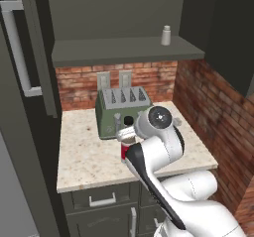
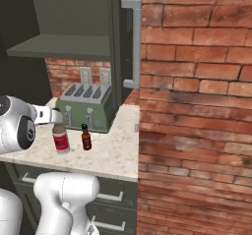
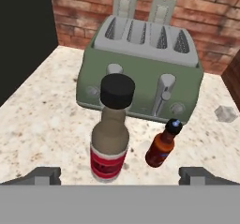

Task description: Pick the syrup bottle and condiment bottle from the counter and place them in the cabinet.

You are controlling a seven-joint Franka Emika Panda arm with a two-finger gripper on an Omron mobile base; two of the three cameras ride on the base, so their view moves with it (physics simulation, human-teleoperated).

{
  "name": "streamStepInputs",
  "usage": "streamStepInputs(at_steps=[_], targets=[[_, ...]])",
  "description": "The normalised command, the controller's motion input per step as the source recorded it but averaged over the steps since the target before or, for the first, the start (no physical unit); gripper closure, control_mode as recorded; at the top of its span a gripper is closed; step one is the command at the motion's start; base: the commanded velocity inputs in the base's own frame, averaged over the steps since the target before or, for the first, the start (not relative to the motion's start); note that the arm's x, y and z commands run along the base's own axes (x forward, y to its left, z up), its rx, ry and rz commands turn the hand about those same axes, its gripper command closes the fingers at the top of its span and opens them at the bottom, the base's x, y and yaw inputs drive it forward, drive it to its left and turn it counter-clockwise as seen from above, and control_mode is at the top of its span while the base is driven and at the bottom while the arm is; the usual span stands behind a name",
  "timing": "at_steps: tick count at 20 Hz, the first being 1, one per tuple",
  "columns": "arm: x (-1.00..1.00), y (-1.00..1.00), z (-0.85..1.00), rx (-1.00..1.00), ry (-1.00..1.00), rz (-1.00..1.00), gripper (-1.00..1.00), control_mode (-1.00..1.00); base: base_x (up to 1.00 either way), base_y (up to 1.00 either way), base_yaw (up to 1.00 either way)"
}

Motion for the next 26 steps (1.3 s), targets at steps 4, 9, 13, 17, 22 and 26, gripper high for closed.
streamStepInputs(at_steps=[4,9,13,17,22,26], targets=[[0.22,0.08,-0.14,0.0,0.0,0.0,-1.0,-1.0,0.0,0.0,0.0],[0.13,0.01,-0.16,0.0,0.0,0.0,-1.0,-1.0,0.0,0.0,0.0],[0.38,0.0,-0.1,0.0,0.0,0.0,-1.0,-1.0,0.0,0.0,0.0],[0.38,-0.01,-0.03,0.05,0.0,0.0,-1.0,-1.0,0.0,0.0,0.0],[0.13,-0.02,-0.1,0.03,0.0,0.0,-1.0,-1.0,0.0,0.0,0.0],[0.0,0.0,-0.15,0.0,0.0,0.0,-1.0,-1.0,0.0,0.0,0.0]])
